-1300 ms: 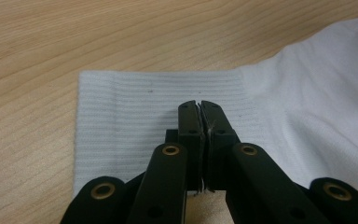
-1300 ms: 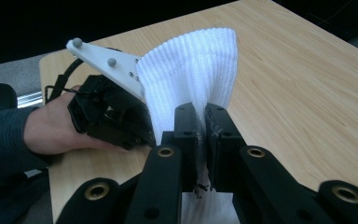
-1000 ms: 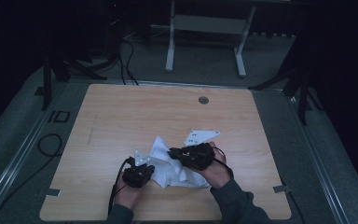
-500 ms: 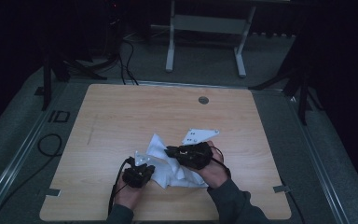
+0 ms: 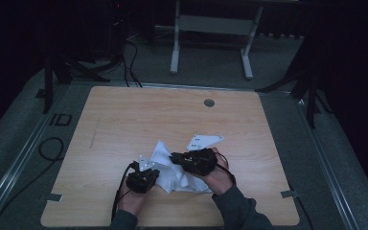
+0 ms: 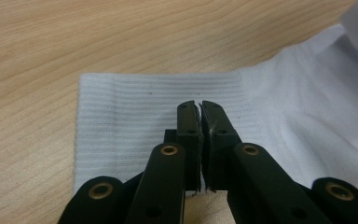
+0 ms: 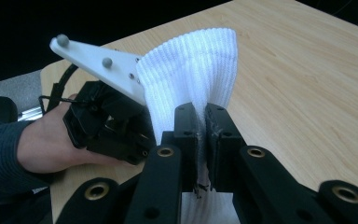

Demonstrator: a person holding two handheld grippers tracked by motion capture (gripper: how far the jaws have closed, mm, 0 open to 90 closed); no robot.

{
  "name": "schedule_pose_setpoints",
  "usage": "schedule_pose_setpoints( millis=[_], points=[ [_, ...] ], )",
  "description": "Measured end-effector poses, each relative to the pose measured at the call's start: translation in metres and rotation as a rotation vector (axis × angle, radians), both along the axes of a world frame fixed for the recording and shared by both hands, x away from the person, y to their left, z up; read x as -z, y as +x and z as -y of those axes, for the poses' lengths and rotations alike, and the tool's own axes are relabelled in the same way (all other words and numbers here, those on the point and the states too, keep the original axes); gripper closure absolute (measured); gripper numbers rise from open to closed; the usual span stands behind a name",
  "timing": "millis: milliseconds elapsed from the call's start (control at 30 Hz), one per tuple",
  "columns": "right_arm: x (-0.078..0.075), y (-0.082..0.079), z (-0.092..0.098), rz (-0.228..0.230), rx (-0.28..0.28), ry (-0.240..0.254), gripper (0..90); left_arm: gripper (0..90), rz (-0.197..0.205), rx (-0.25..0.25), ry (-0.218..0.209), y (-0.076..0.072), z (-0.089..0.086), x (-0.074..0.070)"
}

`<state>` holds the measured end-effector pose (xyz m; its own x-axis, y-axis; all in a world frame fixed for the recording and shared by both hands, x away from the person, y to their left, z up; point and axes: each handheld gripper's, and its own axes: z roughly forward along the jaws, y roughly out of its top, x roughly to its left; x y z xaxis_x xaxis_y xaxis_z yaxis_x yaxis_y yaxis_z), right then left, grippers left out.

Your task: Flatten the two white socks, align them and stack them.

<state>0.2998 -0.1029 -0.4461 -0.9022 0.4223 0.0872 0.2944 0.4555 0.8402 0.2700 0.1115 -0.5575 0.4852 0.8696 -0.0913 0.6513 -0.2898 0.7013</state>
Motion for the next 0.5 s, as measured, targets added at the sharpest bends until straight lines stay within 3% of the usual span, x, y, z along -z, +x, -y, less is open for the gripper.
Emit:
schedule_pose_setpoints(
  millis=[133, 233, 367, 433, 467, 500],
  points=[
    [0.004, 0.0, -0.001, -0.004, 0.007, -0.012, 83.7, 85.6, 0.027, -0.004, 0.003, -0.001, -0.004, -0.004],
    [0.008, 0.001, -0.003, -0.002, 0.008, -0.024, 83.7, 85.6, 0.043, -0.041, -0.017, 0.0, -0.01, -0.007],
    [0.017, 0.002, -0.01, -0.011, 0.009, -0.044, 83.7, 85.8, 0.04, -0.088, -0.012, 0.002, -0.023, -0.009],
    [0.019, 0.002, -0.012, -0.012, 0.009, -0.052, 83.7, 86.0, 0.04, -0.088, -0.012, 0.002, -0.023, -0.009],
    [0.025, 0.003, -0.017, -0.022, 0.009, -0.062, 83.7, 86.8, 0.034, -0.132, -0.018, 0.004, -0.034, -0.011],
    [0.025, 0.003, -0.017, -0.022, 0.009, -0.062, 83.7, 87.5, 0.034, -0.132, -0.018, 0.004, -0.034, -0.011]
  ],
)
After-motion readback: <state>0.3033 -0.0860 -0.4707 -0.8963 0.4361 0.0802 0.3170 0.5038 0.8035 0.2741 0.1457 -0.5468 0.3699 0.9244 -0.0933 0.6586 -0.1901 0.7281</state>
